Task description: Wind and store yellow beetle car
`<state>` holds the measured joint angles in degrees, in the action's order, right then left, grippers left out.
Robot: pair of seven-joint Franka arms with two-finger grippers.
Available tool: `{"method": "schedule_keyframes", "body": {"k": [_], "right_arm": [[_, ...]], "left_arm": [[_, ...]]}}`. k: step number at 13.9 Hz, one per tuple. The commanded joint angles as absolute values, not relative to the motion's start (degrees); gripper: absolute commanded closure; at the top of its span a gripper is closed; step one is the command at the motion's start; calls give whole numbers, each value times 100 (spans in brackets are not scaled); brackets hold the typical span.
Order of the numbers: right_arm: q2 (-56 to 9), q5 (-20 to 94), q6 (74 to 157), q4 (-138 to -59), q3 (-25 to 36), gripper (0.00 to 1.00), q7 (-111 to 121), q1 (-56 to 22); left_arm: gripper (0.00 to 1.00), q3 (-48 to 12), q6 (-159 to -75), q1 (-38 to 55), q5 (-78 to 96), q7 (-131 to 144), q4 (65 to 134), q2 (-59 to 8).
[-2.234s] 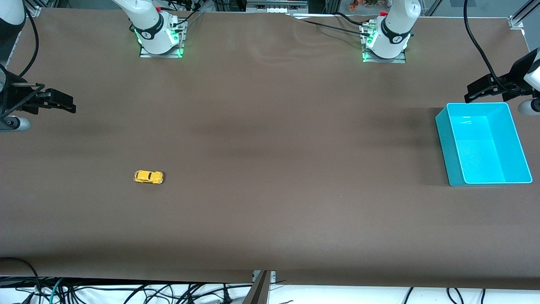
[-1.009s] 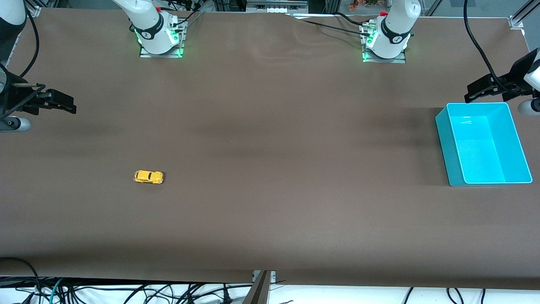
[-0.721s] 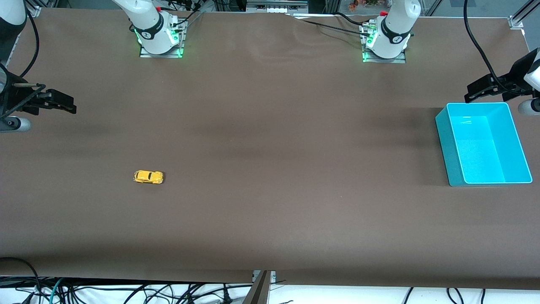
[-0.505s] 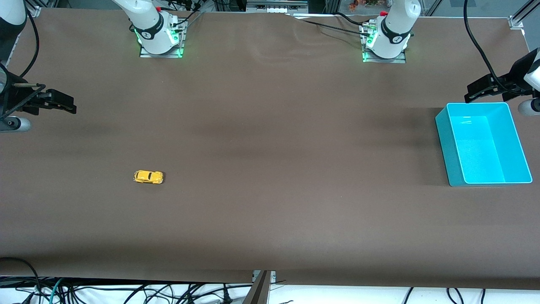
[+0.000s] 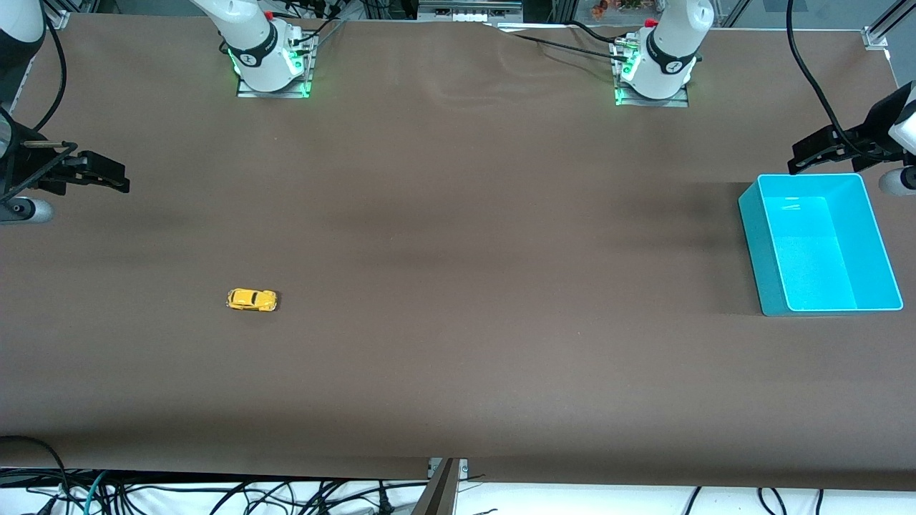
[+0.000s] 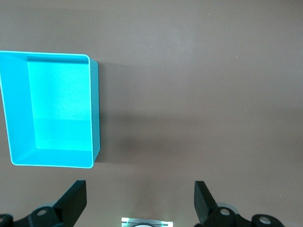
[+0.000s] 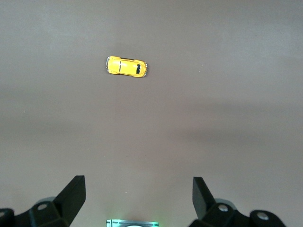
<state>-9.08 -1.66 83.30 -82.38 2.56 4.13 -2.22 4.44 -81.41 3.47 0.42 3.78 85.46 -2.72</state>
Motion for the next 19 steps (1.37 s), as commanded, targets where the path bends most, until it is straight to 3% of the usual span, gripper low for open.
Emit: {"method": "schedule_keyframes", "body": {"k": [1,7,14,19], "right_arm": [[-879,-246,8358,-8235,167,0,352,-149],[-896,-220,8358,-8244,167,0,343,-158],[-1432,-220,8297,-8297,158,0,491,-167],[-2003,-237,9217,-8595,149,0,2994,-211]], "left_arm": [[0,431,-7998,369,-114,360,8367,-334],[0,439,-7998,369,-114,360,8367,-343],[0,439,-7980,369,-114,360,8367,-343],[0,439,-7980,369,-114,360,8367,-343]]}}
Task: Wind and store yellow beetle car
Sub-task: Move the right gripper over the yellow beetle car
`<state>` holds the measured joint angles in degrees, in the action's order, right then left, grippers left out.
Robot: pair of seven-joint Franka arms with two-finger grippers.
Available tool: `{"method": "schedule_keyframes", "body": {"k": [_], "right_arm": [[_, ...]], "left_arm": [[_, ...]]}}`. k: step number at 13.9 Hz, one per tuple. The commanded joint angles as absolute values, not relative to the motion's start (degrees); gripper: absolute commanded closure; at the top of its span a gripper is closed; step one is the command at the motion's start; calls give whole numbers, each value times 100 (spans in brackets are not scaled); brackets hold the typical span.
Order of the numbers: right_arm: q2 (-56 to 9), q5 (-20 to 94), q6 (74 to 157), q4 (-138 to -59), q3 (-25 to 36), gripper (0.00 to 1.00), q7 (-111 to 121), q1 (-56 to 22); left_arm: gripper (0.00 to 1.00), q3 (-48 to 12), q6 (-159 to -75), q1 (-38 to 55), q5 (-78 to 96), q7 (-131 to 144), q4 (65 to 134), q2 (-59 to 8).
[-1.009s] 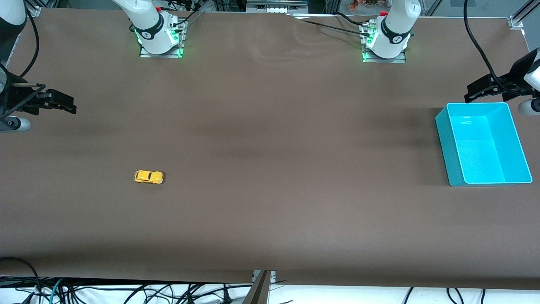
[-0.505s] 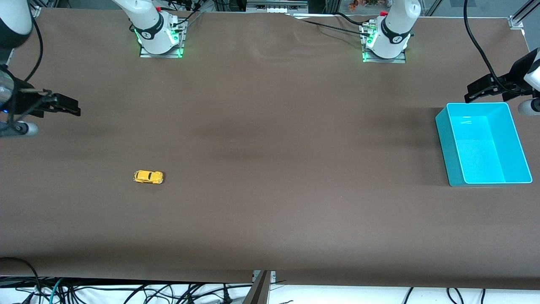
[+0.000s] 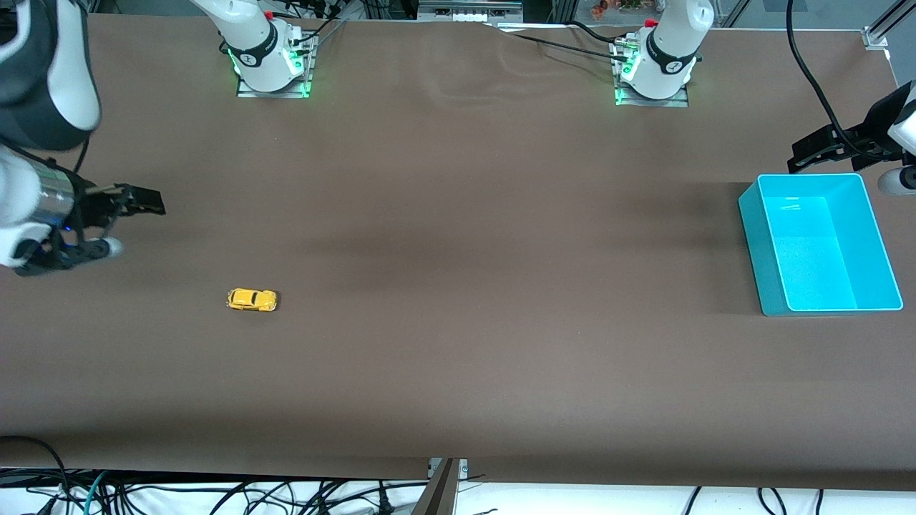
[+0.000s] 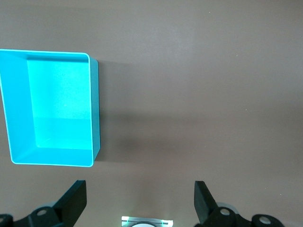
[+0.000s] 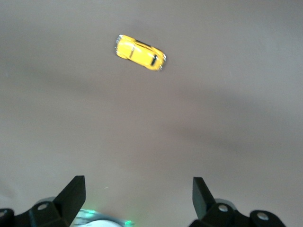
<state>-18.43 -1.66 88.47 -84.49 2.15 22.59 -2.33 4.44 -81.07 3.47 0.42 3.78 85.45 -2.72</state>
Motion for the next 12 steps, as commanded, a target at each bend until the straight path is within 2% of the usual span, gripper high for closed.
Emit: {"method": "schedule_keyframes", "body": {"k": [1,6,12], "right_arm": [[-2047,-246,9437,-8718,141,0,3197,-211],[-2513,-246,10386,-9017,132,0,4980,-255],[-2461,-246,12627,-10343,123,0,7011,-343]], "left_arm": [[0,439,-7972,369,-114,352,8367,-334],[0,439,-7980,369,-114,352,8367,-334],[0,439,-7980,369,-114,352,8367,-334]]}}
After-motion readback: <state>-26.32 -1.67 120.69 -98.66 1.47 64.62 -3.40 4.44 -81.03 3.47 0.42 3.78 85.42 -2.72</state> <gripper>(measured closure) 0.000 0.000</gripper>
